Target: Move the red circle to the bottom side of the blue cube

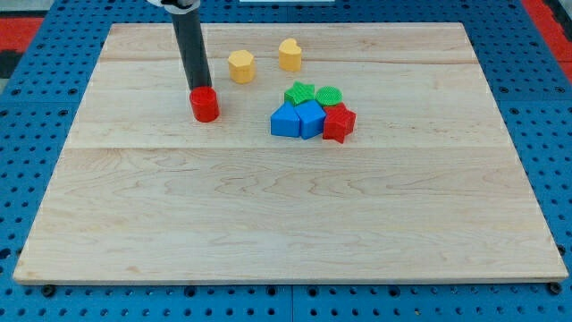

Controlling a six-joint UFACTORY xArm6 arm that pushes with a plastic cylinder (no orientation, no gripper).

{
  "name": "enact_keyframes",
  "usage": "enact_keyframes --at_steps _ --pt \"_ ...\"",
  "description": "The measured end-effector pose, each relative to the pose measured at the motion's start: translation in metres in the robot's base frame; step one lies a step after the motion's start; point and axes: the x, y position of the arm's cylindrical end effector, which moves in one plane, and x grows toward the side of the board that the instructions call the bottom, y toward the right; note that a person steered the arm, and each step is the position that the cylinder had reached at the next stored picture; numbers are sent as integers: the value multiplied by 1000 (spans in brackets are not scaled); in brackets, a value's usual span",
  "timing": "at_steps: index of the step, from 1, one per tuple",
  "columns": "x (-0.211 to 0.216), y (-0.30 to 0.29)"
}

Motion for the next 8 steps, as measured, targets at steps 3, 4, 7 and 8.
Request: enact_keyframes --at_steps 3,4,7,8 --pt "45 25" --pt "58 53" --pt "74 -17" --pt "79 25"
